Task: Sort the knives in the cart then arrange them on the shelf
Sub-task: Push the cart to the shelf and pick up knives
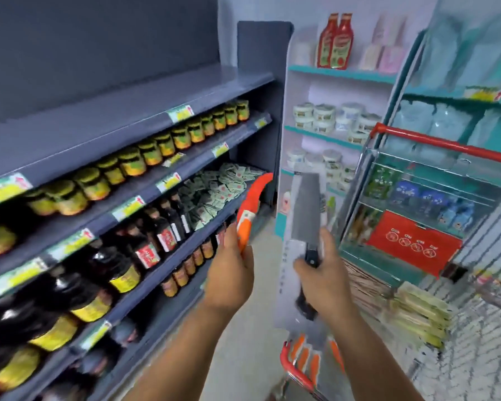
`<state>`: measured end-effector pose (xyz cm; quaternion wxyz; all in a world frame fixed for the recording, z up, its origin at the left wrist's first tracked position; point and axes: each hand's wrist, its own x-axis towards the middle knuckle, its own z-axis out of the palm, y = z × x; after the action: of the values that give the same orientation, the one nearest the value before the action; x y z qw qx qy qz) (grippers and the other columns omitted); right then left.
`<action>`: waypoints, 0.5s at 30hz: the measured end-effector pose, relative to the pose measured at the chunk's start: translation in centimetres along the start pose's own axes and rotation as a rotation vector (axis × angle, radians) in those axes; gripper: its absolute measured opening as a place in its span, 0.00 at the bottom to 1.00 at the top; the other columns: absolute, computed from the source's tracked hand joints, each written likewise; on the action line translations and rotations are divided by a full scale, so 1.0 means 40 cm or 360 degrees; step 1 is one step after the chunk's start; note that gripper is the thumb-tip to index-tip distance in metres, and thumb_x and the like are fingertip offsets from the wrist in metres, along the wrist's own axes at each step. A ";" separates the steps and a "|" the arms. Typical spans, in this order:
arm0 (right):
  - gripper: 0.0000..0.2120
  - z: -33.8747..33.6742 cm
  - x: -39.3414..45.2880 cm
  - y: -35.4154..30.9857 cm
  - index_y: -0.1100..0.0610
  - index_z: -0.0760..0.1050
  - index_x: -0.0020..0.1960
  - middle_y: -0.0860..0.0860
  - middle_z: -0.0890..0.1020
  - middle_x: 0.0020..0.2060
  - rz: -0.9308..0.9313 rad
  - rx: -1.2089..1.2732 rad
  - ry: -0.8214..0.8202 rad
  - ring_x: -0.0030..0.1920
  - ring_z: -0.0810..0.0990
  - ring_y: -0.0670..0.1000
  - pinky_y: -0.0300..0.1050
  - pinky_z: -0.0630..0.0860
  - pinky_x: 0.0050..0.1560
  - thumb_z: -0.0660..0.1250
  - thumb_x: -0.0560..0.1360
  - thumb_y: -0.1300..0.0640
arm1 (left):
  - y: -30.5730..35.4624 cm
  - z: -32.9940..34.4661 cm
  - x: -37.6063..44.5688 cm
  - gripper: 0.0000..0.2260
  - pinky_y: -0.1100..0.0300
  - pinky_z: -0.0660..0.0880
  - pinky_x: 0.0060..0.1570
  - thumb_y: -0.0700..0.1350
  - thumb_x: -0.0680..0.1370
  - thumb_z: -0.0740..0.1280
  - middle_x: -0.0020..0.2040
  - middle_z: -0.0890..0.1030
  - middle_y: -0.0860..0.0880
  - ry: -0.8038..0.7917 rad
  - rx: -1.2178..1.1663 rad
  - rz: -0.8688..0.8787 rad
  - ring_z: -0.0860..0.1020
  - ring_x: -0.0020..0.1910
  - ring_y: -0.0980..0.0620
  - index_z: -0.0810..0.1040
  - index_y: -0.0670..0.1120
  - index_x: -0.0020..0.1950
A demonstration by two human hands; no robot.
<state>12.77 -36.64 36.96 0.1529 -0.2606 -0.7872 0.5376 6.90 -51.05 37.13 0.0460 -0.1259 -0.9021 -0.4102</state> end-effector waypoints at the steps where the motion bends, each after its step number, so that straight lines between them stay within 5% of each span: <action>1: 0.35 0.024 -0.014 -0.033 0.48 0.58 0.76 0.52 0.80 0.46 -0.0036 0.0017 -0.0072 0.44 0.77 0.55 0.41 0.67 0.40 0.67 0.73 0.61 | -0.017 -0.038 -0.010 0.12 0.55 0.60 0.35 0.45 0.81 0.58 0.47 0.77 0.41 0.0068 -0.0008 -0.0031 0.76 0.45 0.39 0.66 0.44 0.64; 5: 0.34 0.144 -0.072 -0.146 0.46 0.58 0.75 0.51 0.81 0.50 -0.0162 0.0044 -0.0349 0.44 0.78 0.51 0.40 0.70 0.42 0.66 0.73 0.61 | -0.092 -0.201 -0.059 0.09 0.56 0.63 0.34 0.46 0.81 0.57 0.44 0.77 0.47 0.0303 -0.0017 -0.0147 0.76 0.40 0.42 0.66 0.48 0.61; 10: 0.35 0.341 -0.177 -0.284 0.45 0.55 0.76 0.47 0.74 0.61 -0.0318 0.0051 -0.0618 0.56 0.75 0.50 0.43 0.71 0.56 0.66 0.74 0.60 | -0.206 -0.438 -0.132 0.10 0.55 0.61 0.33 0.46 0.81 0.57 0.44 0.75 0.50 0.0618 0.0078 -0.0272 0.74 0.39 0.46 0.66 0.49 0.63; 15: 0.36 0.546 -0.329 -0.419 0.42 0.54 0.76 0.46 0.71 0.65 -0.0413 0.0027 -0.0823 0.57 0.74 0.51 0.47 0.73 0.57 0.65 0.74 0.58 | -0.348 -0.671 -0.207 0.09 0.61 0.60 0.26 0.46 0.82 0.56 0.39 0.74 0.50 0.0795 0.0182 -0.0395 0.72 0.31 0.54 0.65 0.49 0.62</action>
<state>8.03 -65.76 44.80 0.0167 -0.0107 -0.8223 0.5687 10.64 -81.58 43.15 0.2232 0.0933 -0.8930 -0.3796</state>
